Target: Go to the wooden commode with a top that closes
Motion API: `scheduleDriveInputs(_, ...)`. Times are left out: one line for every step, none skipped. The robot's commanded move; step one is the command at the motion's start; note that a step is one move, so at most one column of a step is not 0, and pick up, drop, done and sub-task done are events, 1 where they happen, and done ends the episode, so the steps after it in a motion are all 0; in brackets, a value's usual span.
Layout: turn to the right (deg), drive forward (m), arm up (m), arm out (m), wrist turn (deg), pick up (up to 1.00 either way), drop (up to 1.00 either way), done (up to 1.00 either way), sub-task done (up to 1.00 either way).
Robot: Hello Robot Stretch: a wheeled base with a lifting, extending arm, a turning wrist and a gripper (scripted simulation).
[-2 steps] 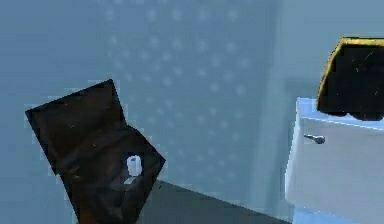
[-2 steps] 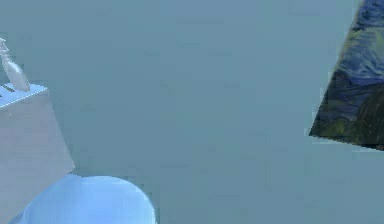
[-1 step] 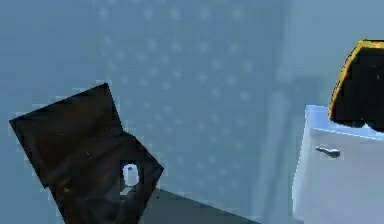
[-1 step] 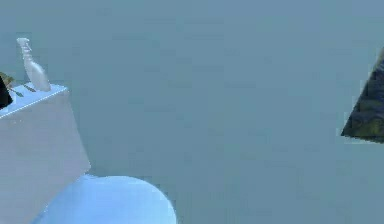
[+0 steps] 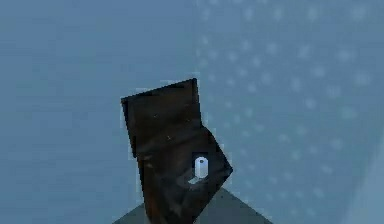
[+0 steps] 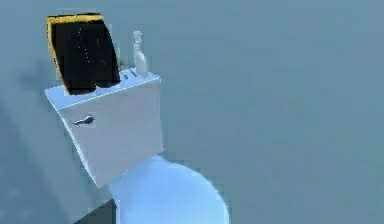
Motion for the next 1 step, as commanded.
scheduleDriveInputs(0.0,0.0,0.0,0.0,0.0,0.0,0.0,1.0,0.0)
